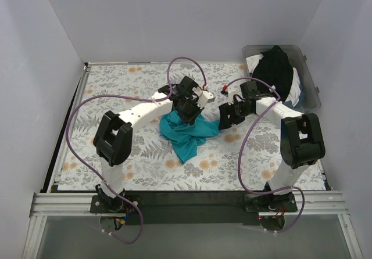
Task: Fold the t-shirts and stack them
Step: Move the tshirt to the center of the board, then flatten the tshirt out
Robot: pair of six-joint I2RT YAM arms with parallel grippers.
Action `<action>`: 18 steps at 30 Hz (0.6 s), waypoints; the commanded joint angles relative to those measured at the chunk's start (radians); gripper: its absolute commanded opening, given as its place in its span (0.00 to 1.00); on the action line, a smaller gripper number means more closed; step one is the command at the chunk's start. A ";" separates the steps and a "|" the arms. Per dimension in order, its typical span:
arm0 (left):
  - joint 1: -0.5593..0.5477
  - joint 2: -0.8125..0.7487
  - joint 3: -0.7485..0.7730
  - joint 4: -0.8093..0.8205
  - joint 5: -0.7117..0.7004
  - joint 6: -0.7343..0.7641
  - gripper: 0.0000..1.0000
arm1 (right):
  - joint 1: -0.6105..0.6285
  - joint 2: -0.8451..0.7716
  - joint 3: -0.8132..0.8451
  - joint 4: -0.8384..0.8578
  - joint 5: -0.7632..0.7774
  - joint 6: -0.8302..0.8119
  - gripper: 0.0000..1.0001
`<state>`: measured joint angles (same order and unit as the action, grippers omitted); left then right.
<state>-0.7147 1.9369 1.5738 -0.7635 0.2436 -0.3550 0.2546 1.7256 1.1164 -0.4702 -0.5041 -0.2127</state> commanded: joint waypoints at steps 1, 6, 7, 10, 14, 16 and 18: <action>0.086 -0.153 0.106 -0.005 0.046 -0.071 0.00 | -0.006 -0.046 0.049 0.008 -0.047 -0.013 0.72; 0.199 -0.228 0.253 -0.089 0.290 -0.101 0.00 | -0.023 -0.124 0.124 -0.004 -0.086 -0.028 0.73; 0.199 -0.230 0.276 -0.111 0.307 -0.087 0.00 | -0.026 -0.133 0.138 -0.007 -0.094 -0.028 0.73; 0.199 -0.240 0.324 -0.145 0.394 -0.082 0.00 | -0.064 -0.161 0.204 -0.034 -0.175 -0.028 0.75; 0.198 -0.224 0.373 -0.172 0.468 -0.094 0.00 | -0.092 -0.239 0.272 -0.058 -0.298 -0.054 0.85; 0.198 -0.208 0.416 -0.186 0.535 -0.102 0.00 | -0.094 -0.273 0.306 -0.053 -0.350 -0.062 0.91; 0.198 -0.197 0.446 -0.200 0.589 -0.104 0.00 | -0.091 -0.305 0.350 -0.047 -0.398 -0.063 0.95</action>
<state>-0.5209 1.7191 1.9755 -0.8970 0.6960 -0.4450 0.1566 1.4841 1.3842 -0.5095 -0.7609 -0.2508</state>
